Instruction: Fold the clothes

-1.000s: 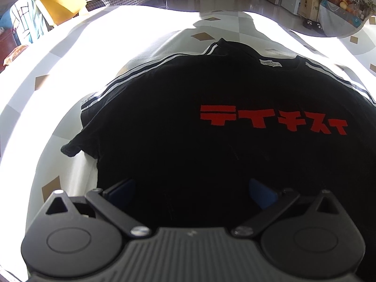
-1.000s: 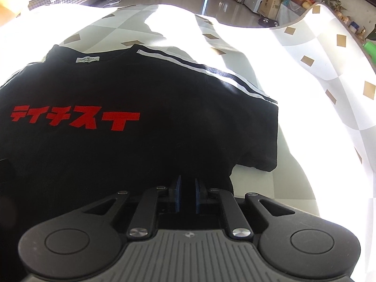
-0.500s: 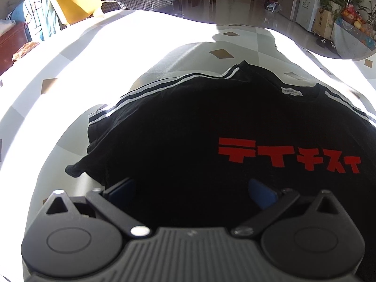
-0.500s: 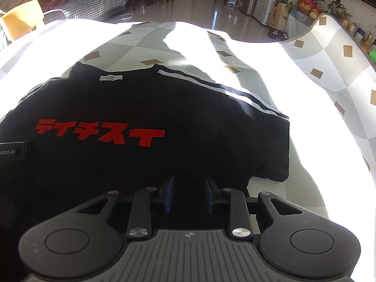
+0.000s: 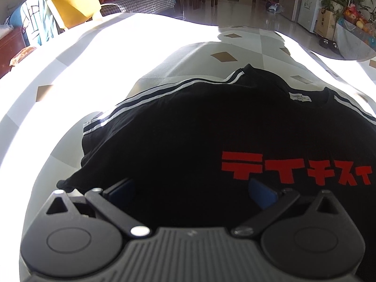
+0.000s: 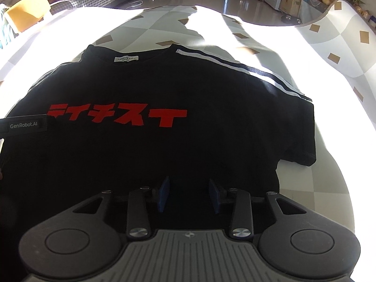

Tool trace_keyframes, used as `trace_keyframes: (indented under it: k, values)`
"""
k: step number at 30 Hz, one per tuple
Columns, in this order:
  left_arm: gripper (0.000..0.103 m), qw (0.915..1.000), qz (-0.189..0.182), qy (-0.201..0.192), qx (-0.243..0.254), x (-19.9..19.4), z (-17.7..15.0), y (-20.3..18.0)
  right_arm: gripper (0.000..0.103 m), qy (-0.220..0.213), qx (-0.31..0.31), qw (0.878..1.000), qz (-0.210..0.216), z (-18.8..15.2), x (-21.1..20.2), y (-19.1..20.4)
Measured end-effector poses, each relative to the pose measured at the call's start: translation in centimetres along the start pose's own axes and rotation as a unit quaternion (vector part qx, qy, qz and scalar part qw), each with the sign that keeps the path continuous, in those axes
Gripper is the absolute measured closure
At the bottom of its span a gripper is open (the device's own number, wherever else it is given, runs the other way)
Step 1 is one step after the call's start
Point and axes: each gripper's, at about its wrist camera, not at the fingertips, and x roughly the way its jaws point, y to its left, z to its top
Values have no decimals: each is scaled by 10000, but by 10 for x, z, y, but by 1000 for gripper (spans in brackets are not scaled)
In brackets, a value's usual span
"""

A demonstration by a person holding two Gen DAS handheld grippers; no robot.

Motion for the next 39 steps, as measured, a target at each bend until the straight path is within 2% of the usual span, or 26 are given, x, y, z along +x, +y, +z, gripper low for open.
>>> trace_keyframes:
  k: [11, 26, 34, 39]
  values:
    - [0, 9999, -43, -49, 102, 11, 13, -3, 66, -7, 304, 9993, -206, 6, 2, -10]
    - [0, 9998, -81, -84, 137, 27, 31, -12, 59, -87, 441, 9982, -388, 5, 1, -10]
    - [0, 9996, -139, 137, 218, 30, 40, -11, 57, -49, 374, 9982, -476, 1, -4, -3]
    - [0, 9993, -76, 312, 198, 16, 30, -4, 57, 78, 416, 9985, -357, -5, -15, -4]
